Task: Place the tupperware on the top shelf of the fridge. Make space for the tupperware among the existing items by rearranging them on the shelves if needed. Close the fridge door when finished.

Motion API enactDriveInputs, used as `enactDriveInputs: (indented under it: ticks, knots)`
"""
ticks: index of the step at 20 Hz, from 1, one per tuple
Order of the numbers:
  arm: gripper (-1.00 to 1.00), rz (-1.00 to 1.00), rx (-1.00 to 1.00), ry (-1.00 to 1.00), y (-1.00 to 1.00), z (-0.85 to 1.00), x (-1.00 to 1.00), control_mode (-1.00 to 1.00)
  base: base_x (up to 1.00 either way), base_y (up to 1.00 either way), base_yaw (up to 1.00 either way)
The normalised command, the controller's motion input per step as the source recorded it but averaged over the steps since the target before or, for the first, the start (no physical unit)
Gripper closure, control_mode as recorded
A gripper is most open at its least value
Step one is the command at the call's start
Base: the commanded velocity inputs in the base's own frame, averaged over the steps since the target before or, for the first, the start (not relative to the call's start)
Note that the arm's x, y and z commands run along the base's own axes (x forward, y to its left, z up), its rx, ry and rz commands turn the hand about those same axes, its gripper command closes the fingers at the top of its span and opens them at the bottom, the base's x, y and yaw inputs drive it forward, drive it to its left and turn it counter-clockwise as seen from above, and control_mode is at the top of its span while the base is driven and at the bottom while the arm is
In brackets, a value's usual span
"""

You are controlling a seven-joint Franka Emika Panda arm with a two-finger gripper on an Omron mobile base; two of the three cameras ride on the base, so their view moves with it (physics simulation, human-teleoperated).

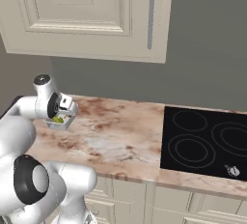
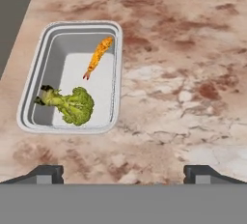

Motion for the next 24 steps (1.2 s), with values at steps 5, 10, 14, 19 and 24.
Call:
enactDriveInputs:
  ticks: [5,10,14,19,24]
  knots:
    - [-1.00,-0.02,0.02,-0.01,0.15,-0.13,0.43,-1.00,0.00,0.00,0.00]
    - [-1.00,0.00,0.07,0.00,0.00,-0.31,0.42,-1.00,0.00,0.00,0.00]
    - [-1.00,0.00,0.02,0.00,0.03,-0.45,0.36,-1.00,0.00,0.00,0.00]
    - [-1.00,-0.01,0.00,0.00,0.03,-0.43,0.30,-1.00,0.00,0.00,0.00]
    - [-1.00,-0.01,0.00,0.00,0.14,-0.12,0.42,-1.00,0.00,0.00,0.00]
